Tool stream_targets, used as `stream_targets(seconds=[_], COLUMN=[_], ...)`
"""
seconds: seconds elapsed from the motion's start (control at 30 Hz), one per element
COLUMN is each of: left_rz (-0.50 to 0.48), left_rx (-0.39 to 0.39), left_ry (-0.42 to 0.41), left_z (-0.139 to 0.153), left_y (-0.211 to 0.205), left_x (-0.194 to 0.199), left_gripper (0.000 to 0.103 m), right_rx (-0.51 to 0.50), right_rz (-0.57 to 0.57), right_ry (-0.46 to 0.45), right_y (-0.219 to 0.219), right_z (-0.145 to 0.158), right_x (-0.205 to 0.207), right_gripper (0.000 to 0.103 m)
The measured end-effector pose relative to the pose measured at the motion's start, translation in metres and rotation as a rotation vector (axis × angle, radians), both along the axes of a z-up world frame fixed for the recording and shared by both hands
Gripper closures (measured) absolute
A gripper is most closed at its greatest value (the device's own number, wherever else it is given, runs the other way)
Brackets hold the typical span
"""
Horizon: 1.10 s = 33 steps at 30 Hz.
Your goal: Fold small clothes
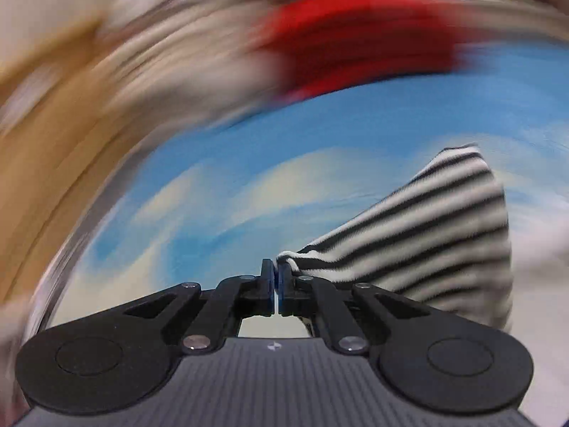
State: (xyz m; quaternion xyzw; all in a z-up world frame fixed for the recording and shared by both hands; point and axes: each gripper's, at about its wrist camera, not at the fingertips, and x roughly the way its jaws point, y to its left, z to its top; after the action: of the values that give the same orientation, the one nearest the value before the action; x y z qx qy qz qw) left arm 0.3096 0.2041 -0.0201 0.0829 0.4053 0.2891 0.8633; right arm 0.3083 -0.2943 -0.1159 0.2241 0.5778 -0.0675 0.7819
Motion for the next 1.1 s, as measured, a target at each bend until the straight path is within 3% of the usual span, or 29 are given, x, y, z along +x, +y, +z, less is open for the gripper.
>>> stream_targets(seconds=[0.03,0.07,0.1,0.13,0.17,0.2,0.23,0.3,0.33,0.37,0.47,0.57,0.7,0.73,0.8,0.83,0.9,0.97,1.03,1.1], left_rz=[0.181,0.351,0.486,0.550,0.589,0.589,0.560,0.480,0.448,0.413,0.299,0.072,-0.232,-0.263,-0.308,-0.319,-0.263,-0.112,0.096,0.356], left_rx=[-0.046,-0.145,-0.251,-0.306,-0.298,-0.287,-0.338,-0.566,-0.637,-0.658,-0.635,-0.648,-0.484,-0.440,-0.366,-0.320,-0.262,-0.228,-0.103,0.033], left_ry=[0.002,-0.022,-0.063,-0.082,-0.079,-0.076,-0.088,-0.144,-0.145,-0.124,-0.030,0.136,0.321,0.352,0.423,0.427,0.335,0.183,0.063,0.003], left_z=[0.001,0.000,-0.003,-0.005,-0.006,-0.004,-0.004,-0.009,-0.013,-0.013,-0.020,-0.032,-0.064,-0.073,-0.086,-0.084,-0.058,-0.018,0.011,0.021], left_y=[0.044,0.088,0.121,0.135,0.139,0.139,0.138,0.137,0.136,0.134,0.126,0.096,0.034,0.025,0.016,0.019,0.039,0.076,0.117,0.163], left_x=[-0.006,-0.019,-0.035,-0.044,-0.048,-0.048,-0.046,-0.045,-0.041,-0.039,-0.032,-0.032,-0.026,-0.029,-0.035,-0.039,-0.042,-0.050,-0.061,-0.072], left_gripper=[0.063,0.033,0.031,0.036,0.040,0.037,0.033,0.033,0.033,0.033,0.033,0.032,0.030,0.034,0.094,0.096,0.096,0.096,0.096,0.091], right_rx=[-0.005,-0.009,-0.014,-0.022,-0.030,-0.039,-0.044,-0.051,-0.053,-0.056,-0.063,-0.066,-0.067,-0.064,-0.061,-0.059,-0.057,-0.060,-0.068,-0.076], right_rz=[-0.001,-0.001,0.002,0.006,0.009,0.012,0.015,0.019,0.021,0.024,0.034,0.039,0.051,0.053,0.057,0.056,0.055,0.049,0.045,0.048], right_ry=[0.000,-0.001,-0.002,-0.004,-0.004,-0.004,-0.004,-0.006,-0.007,-0.007,-0.005,-0.005,-0.008,-0.010,-0.012,-0.012,-0.011,-0.008,-0.004,-0.004], right_y=[0.001,0.004,0.006,0.008,0.009,0.012,0.013,0.019,0.022,0.025,0.030,0.033,0.037,0.036,0.036,0.036,0.033,0.031,0.032,0.035], right_z=[0.000,-0.001,-0.002,-0.002,-0.003,-0.003,-0.003,0.000,0.001,0.002,0.002,0.003,0.004,0.003,0.003,0.004,0.005,0.005,0.005,0.005], right_x=[0.000,0.001,0.002,0.002,0.002,0.003,0.003,0.001,0.000,0.000,0.000,0.002,0.002,0.002,0.001,0.001,-0.001,-0.001,0.001,0.002], right_gripper=[0.056,0.056,0.056,0.056,0.056,0.055,0.055,0.052,0.050,0.049,0.046,0.044,0.044,0.044,0.044,0.044,0.044,0.044,0.044,0.044])
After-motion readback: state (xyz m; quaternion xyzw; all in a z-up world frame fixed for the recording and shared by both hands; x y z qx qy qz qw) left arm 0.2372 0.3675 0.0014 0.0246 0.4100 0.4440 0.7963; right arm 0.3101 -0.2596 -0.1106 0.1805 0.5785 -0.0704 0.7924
